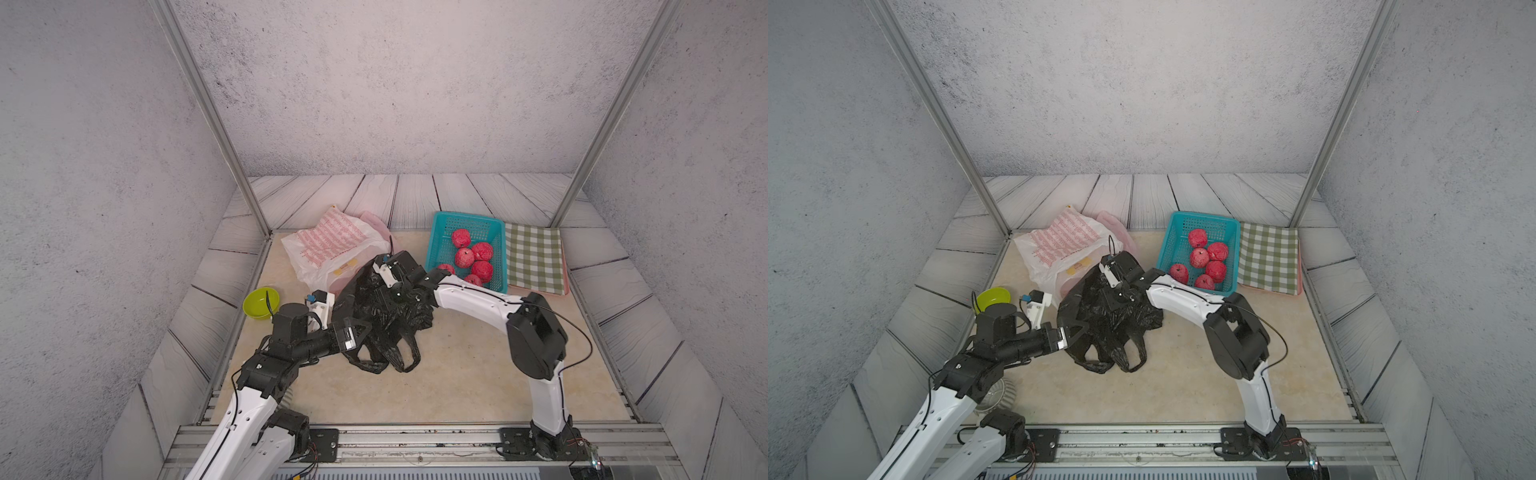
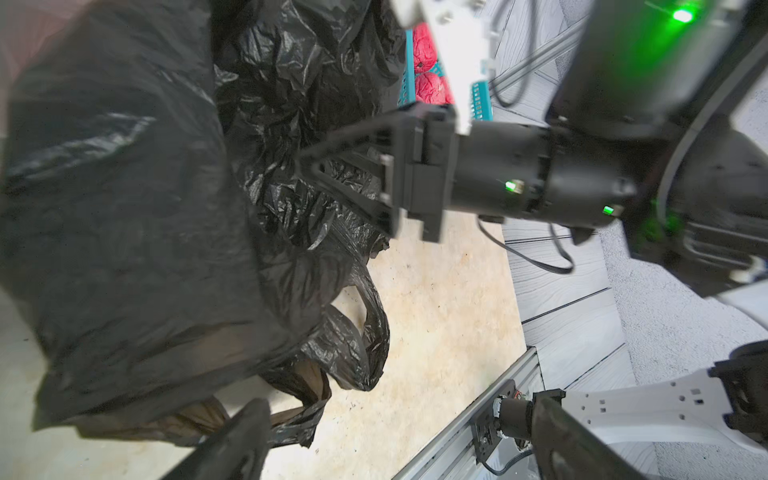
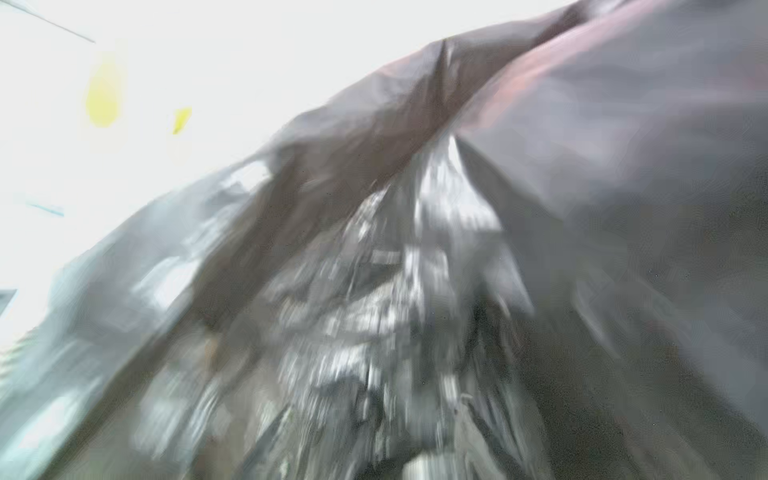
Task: Untie the knot of a plastic bag & take out the apple
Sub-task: Adjust the plastic bag at the center of the board, then move the basket to the center of the board.
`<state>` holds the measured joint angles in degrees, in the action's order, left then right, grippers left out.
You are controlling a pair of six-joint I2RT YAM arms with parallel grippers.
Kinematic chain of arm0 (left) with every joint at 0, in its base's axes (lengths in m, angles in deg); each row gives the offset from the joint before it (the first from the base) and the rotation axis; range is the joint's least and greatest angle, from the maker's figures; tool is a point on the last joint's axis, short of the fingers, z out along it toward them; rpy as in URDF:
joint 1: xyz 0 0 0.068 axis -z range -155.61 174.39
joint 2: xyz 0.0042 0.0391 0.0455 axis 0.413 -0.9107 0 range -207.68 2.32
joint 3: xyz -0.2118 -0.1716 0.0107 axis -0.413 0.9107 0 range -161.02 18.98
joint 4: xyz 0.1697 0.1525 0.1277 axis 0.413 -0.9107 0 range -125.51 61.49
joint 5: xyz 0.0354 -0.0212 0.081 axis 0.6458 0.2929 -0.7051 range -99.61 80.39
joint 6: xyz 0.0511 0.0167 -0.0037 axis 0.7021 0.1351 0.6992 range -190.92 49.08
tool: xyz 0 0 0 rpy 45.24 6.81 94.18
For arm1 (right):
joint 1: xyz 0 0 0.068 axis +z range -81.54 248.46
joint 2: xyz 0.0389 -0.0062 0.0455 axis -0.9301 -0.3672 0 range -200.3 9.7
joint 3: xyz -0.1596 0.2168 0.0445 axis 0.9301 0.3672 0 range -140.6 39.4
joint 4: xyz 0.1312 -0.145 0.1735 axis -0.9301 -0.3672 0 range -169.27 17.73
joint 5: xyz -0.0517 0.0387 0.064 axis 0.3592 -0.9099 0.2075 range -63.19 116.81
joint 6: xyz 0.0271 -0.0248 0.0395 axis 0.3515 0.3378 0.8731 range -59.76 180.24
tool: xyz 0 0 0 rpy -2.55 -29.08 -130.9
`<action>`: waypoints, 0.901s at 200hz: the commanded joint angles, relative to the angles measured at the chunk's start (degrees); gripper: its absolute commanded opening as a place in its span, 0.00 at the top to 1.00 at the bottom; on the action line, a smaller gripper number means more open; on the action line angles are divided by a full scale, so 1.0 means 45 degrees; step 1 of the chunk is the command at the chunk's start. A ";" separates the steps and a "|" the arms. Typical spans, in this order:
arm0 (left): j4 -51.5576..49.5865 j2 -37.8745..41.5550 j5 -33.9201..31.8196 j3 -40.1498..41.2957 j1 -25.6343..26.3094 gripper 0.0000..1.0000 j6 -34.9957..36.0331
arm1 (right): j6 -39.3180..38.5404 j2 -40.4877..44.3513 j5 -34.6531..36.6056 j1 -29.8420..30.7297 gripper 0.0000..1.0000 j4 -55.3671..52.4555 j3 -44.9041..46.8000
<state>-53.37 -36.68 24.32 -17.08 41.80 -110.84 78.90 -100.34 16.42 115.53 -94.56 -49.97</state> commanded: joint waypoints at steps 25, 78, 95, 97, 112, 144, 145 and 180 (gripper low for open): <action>0.1330 0.0152 0.0131 -0.0168 -0.0041 0.01 -0.0081 | -0.0068 0.3562 0.1538 -0.1408 0.22 -0.1194 0.0638; 0.0649 0.0572 0.0390 -0.0324 -0.0041 0.01 0.0214 | 0.0943 -0.2881 0.5770 -0.3265 0.18 -0.6547 -0.6610; 0.0559 0.0796 0.0665 -0.0107 -0.0045 0.01 0.0145 | 0.1098 -0.4869 0.6146 -0.3423 0.18 -0.7554 -0.9134; 0.0548 0.0835 0.0688 -0.0082 -0.0042 0.01 0.0142 | 0.1106 -0.5050 0.6164 -0.3442 0.18 -0.7618 -0.9367; 0.0451 0.1128 0.0787 0.0092 -0.0043 0.01 0.0074 | 0.1065 -0.6262 0.6360 -0.3503 0.19 -0.7945 -1.0689; 0.0352 0.1730 0.0877 0.0430 -0.0051 0.01 -0.0007 | 0.1046 -0.7193 0.6899 -0.3566 0.26 -0.7925 -1.0994; 0.0341 0.1742 0.0887 0.0432 -0.0056 0.01 -0.0001 | 0.1048 -0.7190 0.6899 -0.3565 0.27 -0.7922 -1.0968; 0.0270 0.1736 0.0990 0.0429 -0.0065 0.01 0.0180 | 0.1560 -0.5726 0.6490 -0.3505 0.39 -0.6617 -0.7797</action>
<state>-51.93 -29.10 27.58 -15.52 41.80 -110.88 83.66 -132.52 44.83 99.53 -126.25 -93.09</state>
